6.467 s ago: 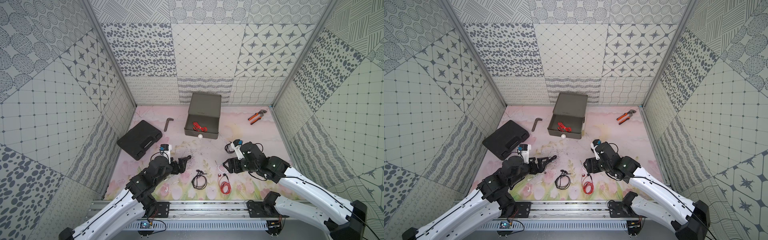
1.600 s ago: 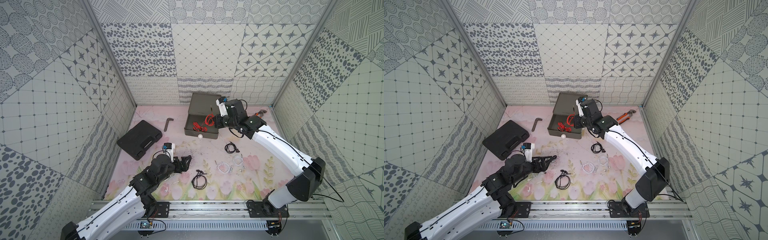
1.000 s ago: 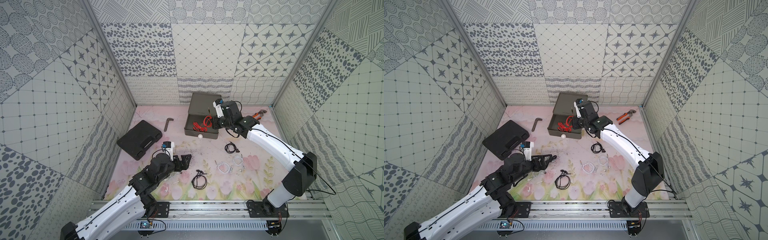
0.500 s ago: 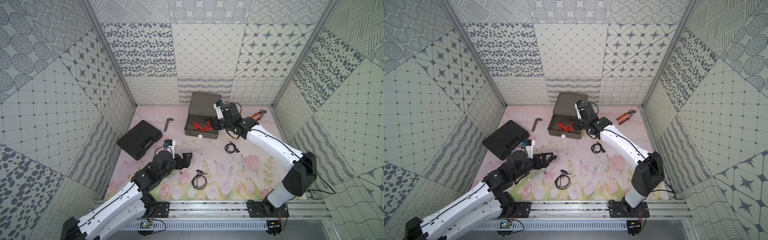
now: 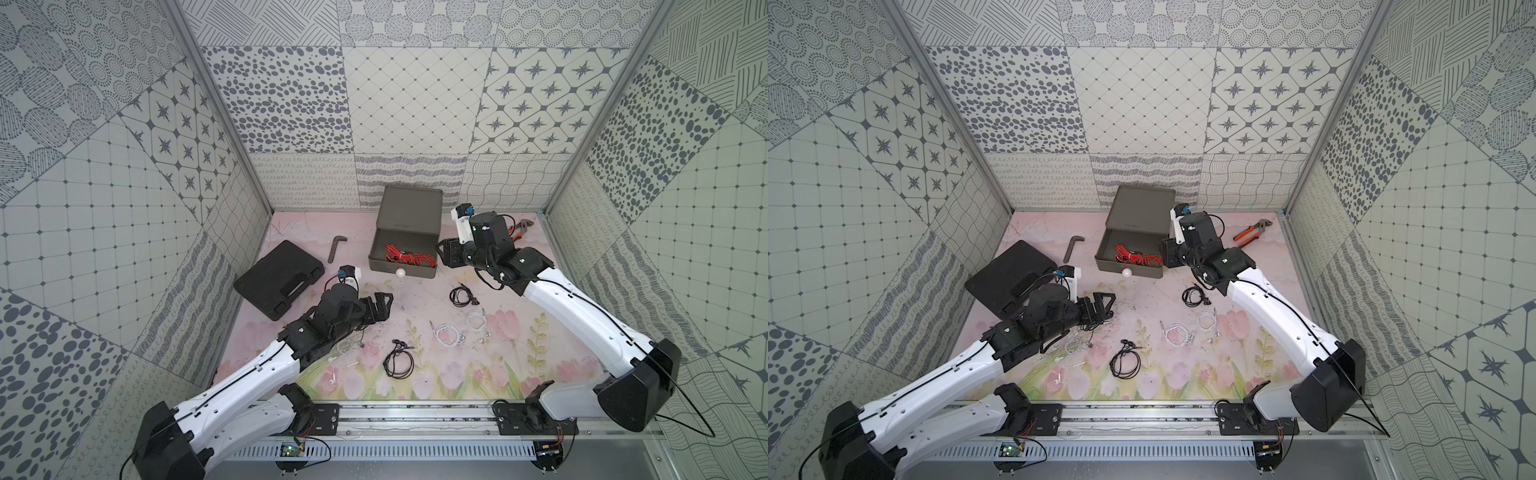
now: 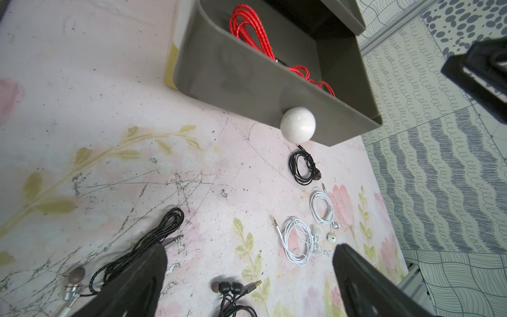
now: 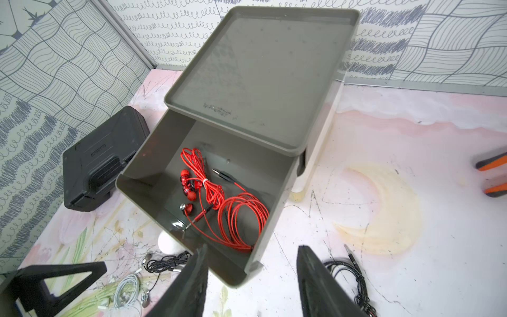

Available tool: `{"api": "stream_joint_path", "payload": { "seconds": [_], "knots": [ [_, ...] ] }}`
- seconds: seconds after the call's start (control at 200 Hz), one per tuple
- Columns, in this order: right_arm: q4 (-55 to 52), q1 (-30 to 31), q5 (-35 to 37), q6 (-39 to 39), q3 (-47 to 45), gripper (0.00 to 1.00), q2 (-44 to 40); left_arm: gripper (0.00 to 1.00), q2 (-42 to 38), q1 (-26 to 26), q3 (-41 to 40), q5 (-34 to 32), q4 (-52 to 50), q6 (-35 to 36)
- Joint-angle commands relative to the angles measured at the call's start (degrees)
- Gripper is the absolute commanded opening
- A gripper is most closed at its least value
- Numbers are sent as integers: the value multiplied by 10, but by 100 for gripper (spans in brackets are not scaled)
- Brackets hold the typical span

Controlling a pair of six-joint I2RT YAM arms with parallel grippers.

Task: Place the wired earphones into the drawer by color
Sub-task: Place the wired earphones in the drawer, then close the drawer in the storage box.

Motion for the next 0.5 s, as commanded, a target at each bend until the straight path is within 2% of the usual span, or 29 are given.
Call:
{"api": "stream_joint_path", "payload": {
  "seconds": [0.0,0.1,0.265,0.495],
  "knots": [
    [35,-8,-5,-6,-42,59,-39,99,53,4,32,26,64,-16],
    [79,-11,-2,-22,-103,60,-86,99,89,11,48,48,86,-25],
    [156,-13,6,-44,-204,63,-158,92,133,35,56,97,149,-47],
    [250,-13,13,-66,-321,65,-235,85,178,45,77,114,183,-64]
  ]
}}
